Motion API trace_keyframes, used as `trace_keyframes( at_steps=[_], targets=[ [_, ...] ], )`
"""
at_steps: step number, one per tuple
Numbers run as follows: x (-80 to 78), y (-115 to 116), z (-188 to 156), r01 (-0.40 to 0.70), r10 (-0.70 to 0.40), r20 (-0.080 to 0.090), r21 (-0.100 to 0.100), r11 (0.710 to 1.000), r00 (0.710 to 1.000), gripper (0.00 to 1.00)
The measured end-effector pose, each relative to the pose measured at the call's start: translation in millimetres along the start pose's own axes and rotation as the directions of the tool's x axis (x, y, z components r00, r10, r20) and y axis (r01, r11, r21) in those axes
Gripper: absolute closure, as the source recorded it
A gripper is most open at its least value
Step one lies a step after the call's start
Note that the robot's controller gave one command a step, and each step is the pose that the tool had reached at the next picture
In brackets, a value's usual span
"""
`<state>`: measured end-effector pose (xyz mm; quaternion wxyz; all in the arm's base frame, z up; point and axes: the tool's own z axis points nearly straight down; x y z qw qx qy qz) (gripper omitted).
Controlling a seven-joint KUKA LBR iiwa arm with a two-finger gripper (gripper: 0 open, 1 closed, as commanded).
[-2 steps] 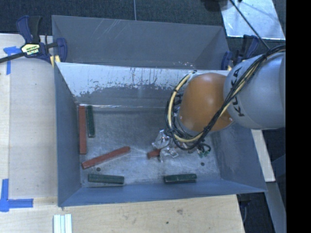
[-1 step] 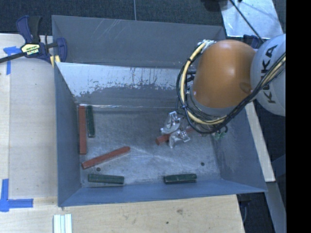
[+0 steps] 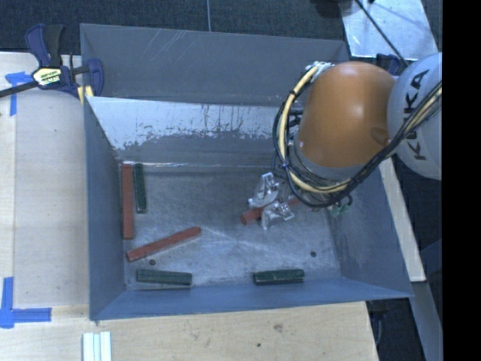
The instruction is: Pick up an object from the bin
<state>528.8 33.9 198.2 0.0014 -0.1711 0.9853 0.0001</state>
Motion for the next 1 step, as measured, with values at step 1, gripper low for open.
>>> trace_keyframes(
  at_steps=[1],
  targets=[
    [-13.3, -4.4, -20.5, -0.026, 0.026, 0.0, 0.0, 1.0, 1.0, 1.0]
  ],
)
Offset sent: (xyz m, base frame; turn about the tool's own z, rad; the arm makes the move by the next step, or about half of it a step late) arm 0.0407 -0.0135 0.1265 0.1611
